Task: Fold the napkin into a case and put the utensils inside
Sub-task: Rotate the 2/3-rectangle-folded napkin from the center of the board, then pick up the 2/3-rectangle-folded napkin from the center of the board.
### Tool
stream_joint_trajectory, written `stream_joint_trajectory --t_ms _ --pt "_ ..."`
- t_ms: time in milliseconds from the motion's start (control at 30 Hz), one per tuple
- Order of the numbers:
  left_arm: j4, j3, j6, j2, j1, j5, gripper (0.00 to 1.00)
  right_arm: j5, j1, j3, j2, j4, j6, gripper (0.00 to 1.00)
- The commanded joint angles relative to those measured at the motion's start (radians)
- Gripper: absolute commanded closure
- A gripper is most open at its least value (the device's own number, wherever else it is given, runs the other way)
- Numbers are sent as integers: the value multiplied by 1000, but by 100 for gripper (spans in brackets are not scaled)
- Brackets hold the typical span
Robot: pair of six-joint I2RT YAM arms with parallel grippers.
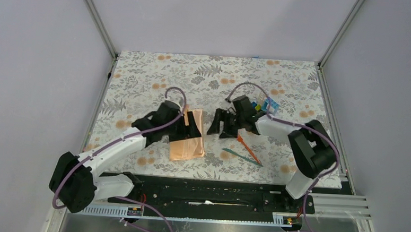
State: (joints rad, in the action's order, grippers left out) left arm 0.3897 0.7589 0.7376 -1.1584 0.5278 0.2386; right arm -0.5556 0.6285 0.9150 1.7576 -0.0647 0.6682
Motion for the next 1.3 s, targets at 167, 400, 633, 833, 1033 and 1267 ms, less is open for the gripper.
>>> stream_joint_trajectory --t_ms 167,400,633,833,1033,1267 --pt "334 325 311 -327 443 -628 16 387 -186 -19 -257 316 -137 15" --pt "568 602 402 -647 592 -774 27 373 -190 -37 -297 312 -143 15" --pt "648 659 441 -694 648 -853 28 346 -190 -63 -309 290 -165 15" --pt "588 554 477 -587 649 -863 16 321 -190 -86 -298 263 -162 15" --pt "509 506 433 -596 603 -818 38 308 -191 -85 -296 254 -157 15" --pt "475 485 409 -645 583 -787 42 314 -191 -78 -300 256 -162 15"
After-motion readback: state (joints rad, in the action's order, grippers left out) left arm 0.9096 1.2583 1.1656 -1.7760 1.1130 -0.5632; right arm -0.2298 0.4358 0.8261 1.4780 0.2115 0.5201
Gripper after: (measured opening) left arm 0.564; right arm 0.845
